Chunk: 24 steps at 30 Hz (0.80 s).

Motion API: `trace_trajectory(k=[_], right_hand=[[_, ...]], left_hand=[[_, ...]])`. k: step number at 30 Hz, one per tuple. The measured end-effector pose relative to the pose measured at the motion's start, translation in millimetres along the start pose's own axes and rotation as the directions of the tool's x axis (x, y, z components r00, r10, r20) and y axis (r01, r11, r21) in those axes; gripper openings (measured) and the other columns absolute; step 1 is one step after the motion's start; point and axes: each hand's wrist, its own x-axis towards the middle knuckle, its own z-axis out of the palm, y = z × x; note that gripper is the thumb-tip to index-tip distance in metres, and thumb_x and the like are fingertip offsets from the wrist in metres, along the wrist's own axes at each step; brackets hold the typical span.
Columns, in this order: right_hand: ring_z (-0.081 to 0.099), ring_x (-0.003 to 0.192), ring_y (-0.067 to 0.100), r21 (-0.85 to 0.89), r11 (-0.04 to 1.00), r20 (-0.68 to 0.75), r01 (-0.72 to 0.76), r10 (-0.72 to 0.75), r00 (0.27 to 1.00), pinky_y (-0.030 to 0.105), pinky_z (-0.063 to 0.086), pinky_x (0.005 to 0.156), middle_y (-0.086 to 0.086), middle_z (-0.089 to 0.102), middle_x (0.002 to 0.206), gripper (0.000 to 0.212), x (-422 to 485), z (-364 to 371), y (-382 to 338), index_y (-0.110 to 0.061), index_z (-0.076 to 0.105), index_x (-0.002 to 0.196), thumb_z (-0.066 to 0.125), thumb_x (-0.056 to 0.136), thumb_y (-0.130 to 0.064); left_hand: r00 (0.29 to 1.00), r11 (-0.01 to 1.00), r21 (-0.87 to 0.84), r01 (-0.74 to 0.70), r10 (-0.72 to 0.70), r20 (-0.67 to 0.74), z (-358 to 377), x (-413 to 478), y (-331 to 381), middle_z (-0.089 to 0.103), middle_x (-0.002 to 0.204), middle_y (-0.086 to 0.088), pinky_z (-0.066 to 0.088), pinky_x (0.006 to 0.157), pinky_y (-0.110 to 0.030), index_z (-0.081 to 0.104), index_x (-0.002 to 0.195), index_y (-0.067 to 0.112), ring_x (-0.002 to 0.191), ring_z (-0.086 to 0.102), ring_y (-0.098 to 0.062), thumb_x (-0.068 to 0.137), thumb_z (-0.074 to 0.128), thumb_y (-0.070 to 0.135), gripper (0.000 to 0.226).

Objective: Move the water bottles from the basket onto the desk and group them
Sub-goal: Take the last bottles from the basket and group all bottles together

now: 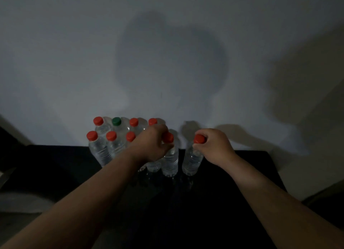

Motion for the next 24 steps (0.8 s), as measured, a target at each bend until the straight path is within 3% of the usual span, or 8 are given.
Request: trace_trajectory(k=[3,7,13,19,24], right_hand=[[0.063,0.082,0.023,0.016,1.000,-0.047,-0.017,0.018,0.999,0.038,0.052,0.078,0.006,0.070,0.085,0.018,20.3,4.4,10.3,-0.012,0.070,0.085,0.075,0.069,-0.019],[0.063,0.088,0.019,0.080,0.996,-0.071,-0.049,0.055,0.996,0.027,0.046,0.077,0.004,0.070,0.094,0.022,44.9,11.9,21.7,-0.020,0.072,0.092,0.077,0.071,-0.019],[0.064,0.081,0.021,0.091,0.995,-0.079,-0.032,0.039,0.996,0.032,0.052,0.074,0.003,0.070,0.084,0.019,72.2,31.0,33.5,-0.016,0.070,0.088,0.074,0.069,-0.019],[0.062,0.079,0.019,0.127,0.992,-0.068,0.023,-0.014,0.998,0.032,0.053,0.073,-0.004,0.066,0.079,0.015,90.8,50.0,38.0,-0.019,0.064,0.083,0.072,0.072,-0.024],[0.064,0.101,0.019,0.307,0.951,-0.058,-0.039,0.060,0.997,0.038,0.053,0.091,0.001,0.068,0.109,0.045,91.5,70.9,54.9,-0.022,0.061,0.115,0.077,0.074,-0.025]], left_hand=[[0.998,0.997,0.051,-0.056,0.056,0.011,6.6,30.9,3.7,0.056,0.083,0.000,0.044,0.064,-0.031,0.054,0.084,0.016,0.075,0.057,-0.020,0.077,0.068,0.030,0.020],[1.000,0.976,0.217,-0.017,0.021,-0.014,12.5,63.2,3.6,0.062,0.096,-0.002,0.051,0.072,-0.034,0.058,0.095,0.018,0.085,0.061,-0.025,0.078,0.066,0.035,0.025],[0.999,0.947,0.320,0.030,-0.017,-0.043,20.6,98.4,-1.2,0.067,0.095,-0.002,0.044,0.069,-0.030,0.059,0.097,0.020,0.083,0.062,-0.023,0.078,0.069,0.033,0.025],[0.999,0.923,0.381,0.045,-0.049,-0.001,31.0,105.2,-16.2,0.068,0.110,-0.001,0.048,0.077,-0.032,0.056,0.119,0.025,0.094,0.064,-0.025,0.077,0.068,0.031,0.043],[1.000,0.911,0.413,-0.001,-0.010,0.026,30.4,111.0,-19.3,0.067,0.109,-0.001,0.044,0.079,-0.031,0.059,0.114,0.021,0.096,0.062,-0.023,0.078,0.068,0.030,0.037]])
